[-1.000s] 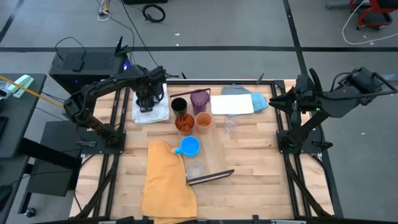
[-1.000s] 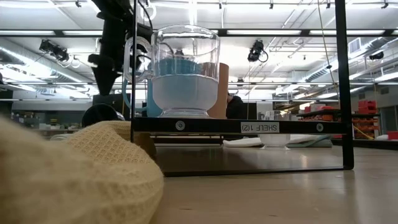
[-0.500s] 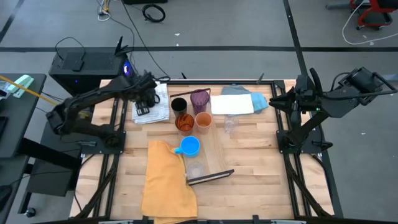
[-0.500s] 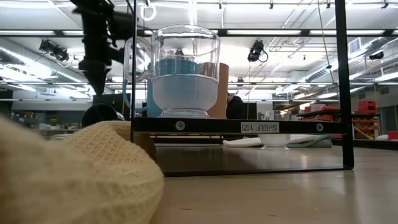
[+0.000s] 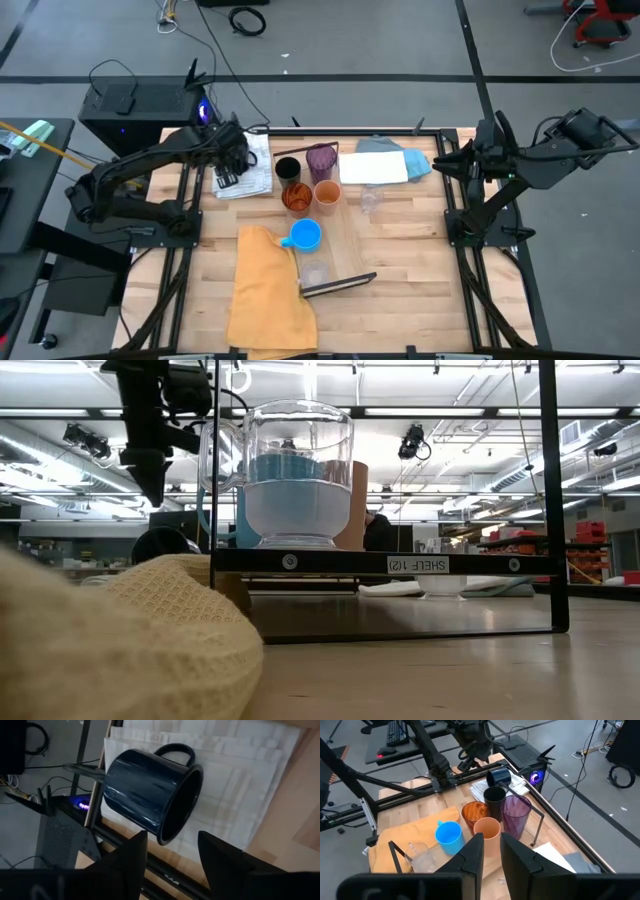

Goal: Stack small to large cups/mugs on shelf
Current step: Put the dark blue mug on the shelf

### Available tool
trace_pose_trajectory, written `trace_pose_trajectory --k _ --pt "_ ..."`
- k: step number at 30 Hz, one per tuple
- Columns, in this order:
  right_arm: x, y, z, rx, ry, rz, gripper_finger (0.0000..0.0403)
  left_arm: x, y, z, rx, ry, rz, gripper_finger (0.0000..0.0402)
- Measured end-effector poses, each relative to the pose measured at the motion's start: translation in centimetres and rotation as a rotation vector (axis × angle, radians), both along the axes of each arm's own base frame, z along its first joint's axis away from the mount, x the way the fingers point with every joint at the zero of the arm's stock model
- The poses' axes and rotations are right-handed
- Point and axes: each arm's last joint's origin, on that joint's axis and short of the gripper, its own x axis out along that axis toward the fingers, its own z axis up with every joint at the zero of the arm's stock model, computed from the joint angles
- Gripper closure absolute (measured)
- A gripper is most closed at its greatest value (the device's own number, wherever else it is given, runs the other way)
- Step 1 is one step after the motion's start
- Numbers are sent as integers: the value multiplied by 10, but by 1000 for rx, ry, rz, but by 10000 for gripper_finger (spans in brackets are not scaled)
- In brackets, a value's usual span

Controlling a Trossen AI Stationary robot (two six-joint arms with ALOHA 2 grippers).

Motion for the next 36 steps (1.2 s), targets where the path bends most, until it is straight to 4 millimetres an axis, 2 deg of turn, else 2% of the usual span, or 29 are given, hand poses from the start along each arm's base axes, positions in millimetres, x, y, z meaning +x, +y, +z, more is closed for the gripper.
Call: trace_pose_trajectory --k 9,13,16,24,29,36 --pt "0 0 0 -7 2 4 333 -1 0 -1 -14 -57 115 244" --pt "0 0 0 -6 3 5 333 -2 1 0 34 0 91 247" --pt "0 0 0 -6 3 6 333 -1 0 -6 38 34 19 230" --pt "0 0 0 -1 4 7 333 -8 -4 -41 12 144 -16 156" --pt "0 0 0 13 0 0 333 -8 -2 -41 58 132 29 124" --pt "0 0 0 21 -3 -6 333 4 2 -38 49 -27 -5 108"
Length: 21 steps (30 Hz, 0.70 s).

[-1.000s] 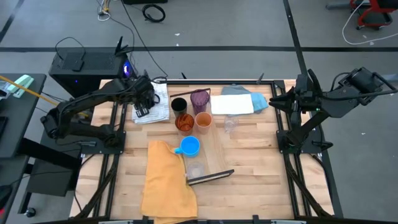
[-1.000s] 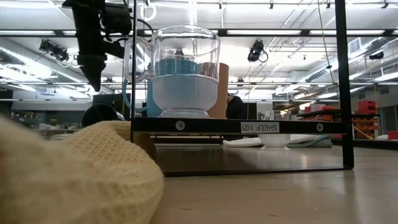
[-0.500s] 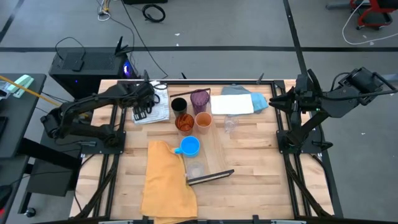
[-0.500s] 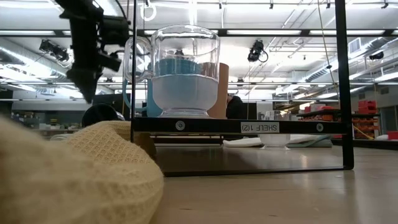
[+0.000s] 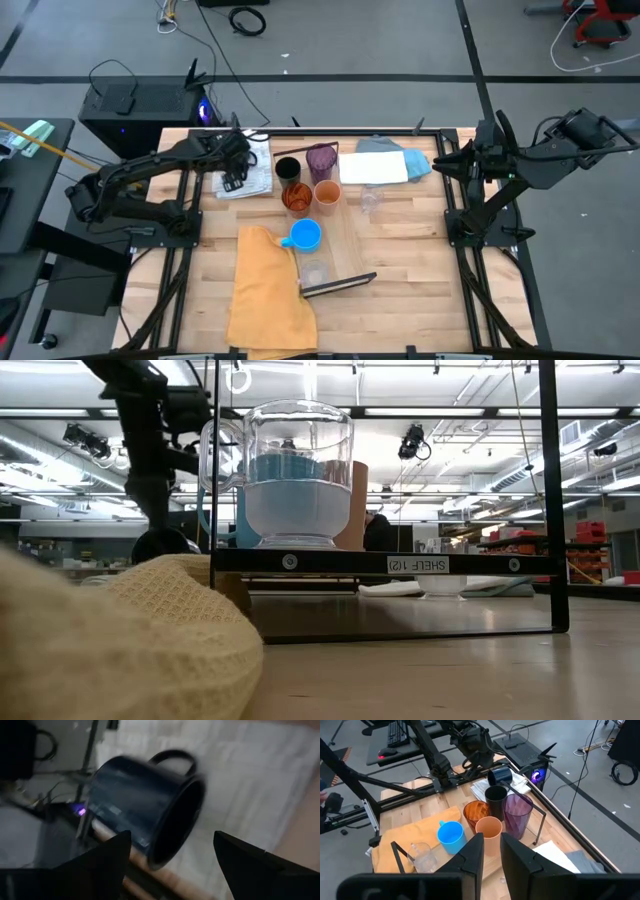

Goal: Stack small to large cups/mugs on shelf
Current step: Put the dark blue mug on the shelf

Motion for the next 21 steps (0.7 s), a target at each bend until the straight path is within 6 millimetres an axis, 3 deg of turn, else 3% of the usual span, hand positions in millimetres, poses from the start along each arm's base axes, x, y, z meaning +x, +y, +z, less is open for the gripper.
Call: trace_pose_trajectory --k 11,21 --pt "0 0 0 0 0 0 333 0 3 -9 -5 21 -109 77" --pt "0 0 0 4 -3 -2 333 -2 4 -36 121 70 -142 68"
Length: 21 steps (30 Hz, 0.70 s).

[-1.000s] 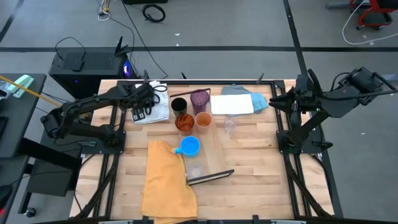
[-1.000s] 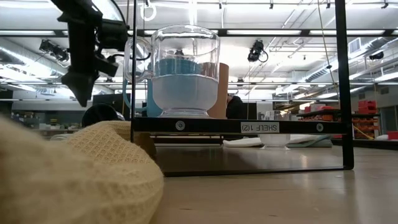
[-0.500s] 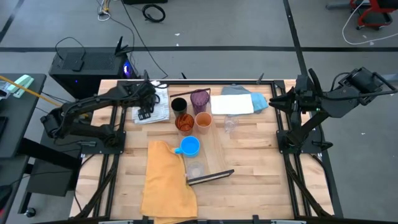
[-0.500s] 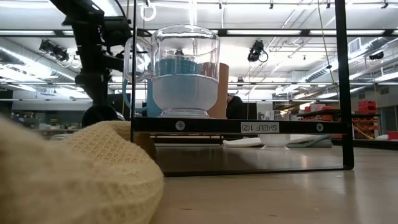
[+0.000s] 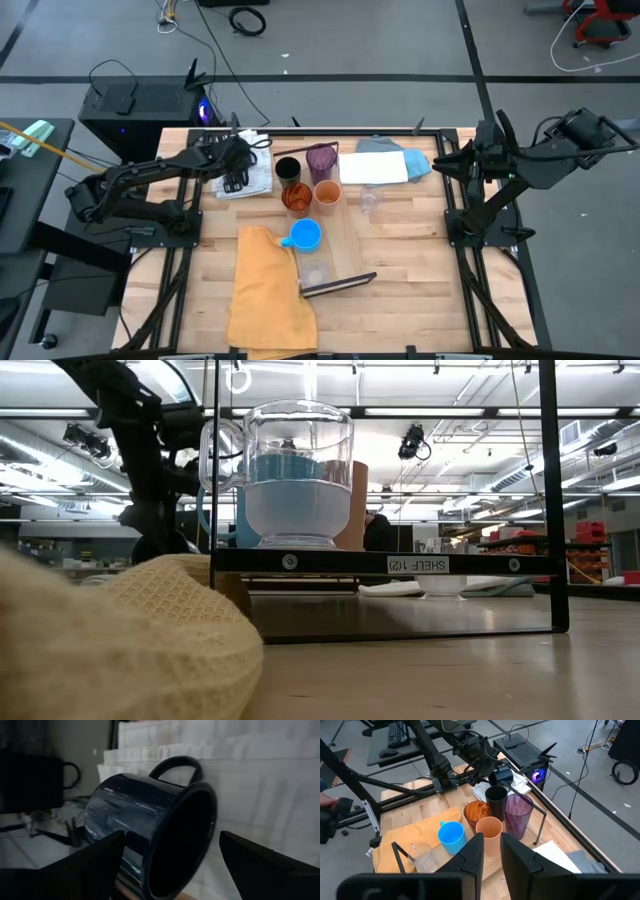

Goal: Stack small to large cups/mugs on shelf
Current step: Put the dark blue mug on the shelf

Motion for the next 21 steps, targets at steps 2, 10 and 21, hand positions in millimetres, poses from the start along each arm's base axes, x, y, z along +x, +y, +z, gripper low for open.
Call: trace_pose_trajectory --k 2,10,21 --pt "0 0 0 13 -5 -7 333 -1 1 -1 31 11 18 72" --pt "1 0 0 36 -18 -33 333 4 5 2 104 -36 40 118" --pt "4 3 0 47 -22 -49 337 -6 16 2 95 -35 102 313"
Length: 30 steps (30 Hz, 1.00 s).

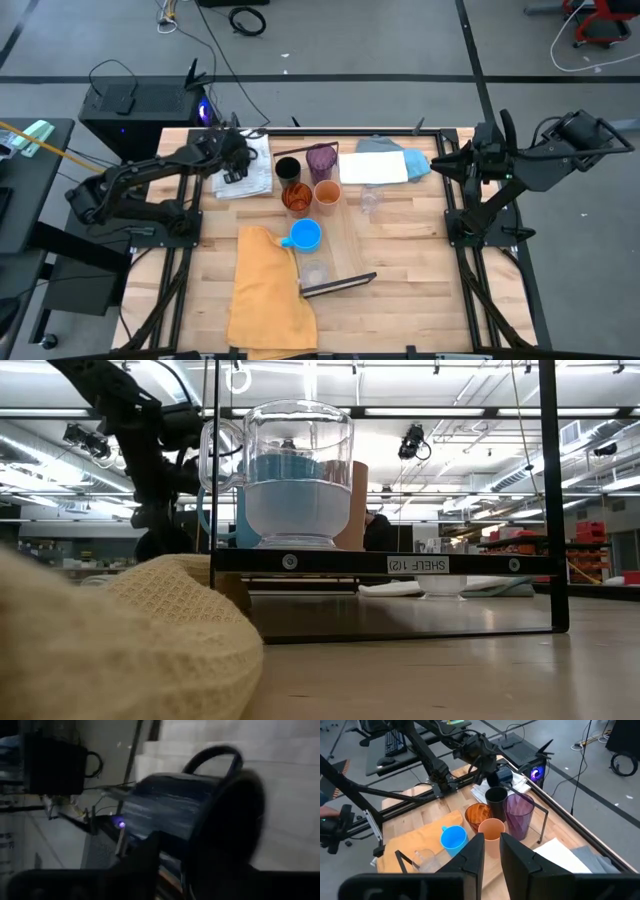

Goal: Stack small to large cups/mugs on shelf
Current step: Put the dark blue mug on the shelf

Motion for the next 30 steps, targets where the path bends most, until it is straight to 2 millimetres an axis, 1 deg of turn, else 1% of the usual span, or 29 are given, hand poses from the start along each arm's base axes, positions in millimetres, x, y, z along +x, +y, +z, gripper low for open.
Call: trace_pose_trajectory --k 3,4,11,15,17,21,24,27,30 --pt "0 0 0 5 -3 -3 337 -3 5 3 22 -13 32 374" --pt "1 1 0 8 -7 -3 337 -4 7 3 16 -20 36 380" --pt "1 1 1 12 -13 -2 337 -8 10 2 -1 -39 67 379" --pt "1 1 1 8 -14 -4 338 -5 13 11 -7 -50 61 379" --pt "1 1 1 5 -13 -2 338 -3 14 20 -14 -60 46 379" --pt "1 1 1 -4 -10 2 338 4 20 47 41 -93 28 379" --pt "1 1 1 -18 -6 10 338 5 22 64 57 -84 20 379" --pt "1 1 1 -38 1 21 338 7 23 87 77 -109 29 379" --pt "1 1 1 -105 23 58 337 5 20 114 59 -138 38 379"
